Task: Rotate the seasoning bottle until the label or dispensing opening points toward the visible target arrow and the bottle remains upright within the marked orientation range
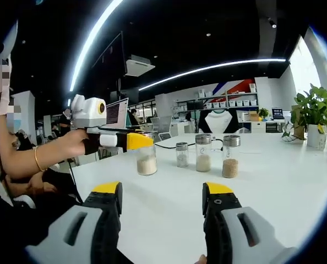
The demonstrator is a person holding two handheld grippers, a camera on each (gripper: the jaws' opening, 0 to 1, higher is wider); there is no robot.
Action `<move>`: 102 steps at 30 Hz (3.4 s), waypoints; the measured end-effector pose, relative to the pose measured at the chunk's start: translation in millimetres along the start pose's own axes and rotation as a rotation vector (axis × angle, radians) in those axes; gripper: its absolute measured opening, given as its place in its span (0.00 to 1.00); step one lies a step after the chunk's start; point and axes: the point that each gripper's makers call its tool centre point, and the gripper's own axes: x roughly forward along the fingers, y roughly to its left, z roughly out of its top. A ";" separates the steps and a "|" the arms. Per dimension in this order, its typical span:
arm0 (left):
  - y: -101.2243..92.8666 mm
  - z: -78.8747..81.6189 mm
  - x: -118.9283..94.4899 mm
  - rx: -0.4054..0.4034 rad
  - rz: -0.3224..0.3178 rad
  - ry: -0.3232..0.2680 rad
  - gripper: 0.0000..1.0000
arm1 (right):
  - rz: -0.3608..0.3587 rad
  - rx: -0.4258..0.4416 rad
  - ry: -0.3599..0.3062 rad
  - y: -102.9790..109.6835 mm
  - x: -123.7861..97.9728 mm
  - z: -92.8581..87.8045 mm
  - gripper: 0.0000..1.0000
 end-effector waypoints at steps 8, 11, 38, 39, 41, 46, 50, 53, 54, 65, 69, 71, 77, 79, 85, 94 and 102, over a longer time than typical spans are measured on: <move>-57.3 -1.5 8.2 0.049 -0.147 0.023 0.35 | 0.017 0.008 0.004 8.5 4.2 -2.1 0.57; -74.6 -1.7 9.2 0.048 -0.206 0.028 0.35 | 0.027 -0.001 0.008 11.3 6.4 -1.7 0.57; -143.3 13.3 -3.3 0.036 -0.477 -0.005 0.35 | 0.114 0.024 -0.017 35.8 10.9 -2.2 0.37; -143.5 13.3 -3.6 0.039 -0.478 -0.004 0.35 | 0.117 0.027 -0.017 36.8 10.8 -2.2 0.36; -143.9 12.8 -3.8 0.042 -0.480 -0.001 0.35 | 0.116 0.025 -0.004 38.3 10.7 -2.4 0.36; -138.2 12.9 -6.0 0.003 -0.459 -0.021 0.35 | 0.098 -0.009 0.008 41.4 13.4 -3.9 0.34; -135.5 10.4 -7.8 0.008 -0.443 -0.019 0.35 | 0.083 -0.039 0.003 43.2 17.1 -5.1 0.33; -133.6 7.9 -7.8 0.000 -0.425 -0.018 0.35 | 0.061 -0.048 0.018 41.3 17.4 -8.2 0.33; -132.8 6.7 -7.5 -0.004 -0.418 -0.016 0.35 | 0.050 -0.053 0.023 40.0 17.6 -9.4 0.33; -121.8 6.0 0.5 -0.091 -0.267 -0.028 0.34 | -0.075 -0.038 0.003 25.3 17.7 -7.7 0.33; -111.6 8.8 3.3 -0.187 -0.128 -0.064 0.34 | -0.175 -0.029 -0.018 17.6 19.8 -3.3 0.33; -110.9 8.8 2.3 -0.189 -0.081 -0.069 0.33 | -0.208 -0.009 -0.036 14.7 19.9 -2.0 0.33; -109.2 15.1 2.1 -0.167 0.050 -0.085 0.33 | -0.260 -0.001 -0.080 10.8 19.6 5.6 0.33; -103.7 17.6 1.4 -0.186 0.136 -0.105 0.33 | -0.269 -0.009 -0.086 11.0 20.4 8.4 0.33; -104.3 17.0 1.8 -0.135 0.172 -0.099 0.33 | -0.259 0.015 -0.084 10.7 21.4 8.0 0.33; -101.2 14.7 -4.3 -0.107 0.091 -0.079 0.33 | -0.164 0.018 -0.060 20.7 24.7 6.0 0.32; -96.6 27.8 -18.7 -0.133 0.007 -0.111 0.32 | -0.045 0.044 -0.075 35.6 20.6 19.1 0.32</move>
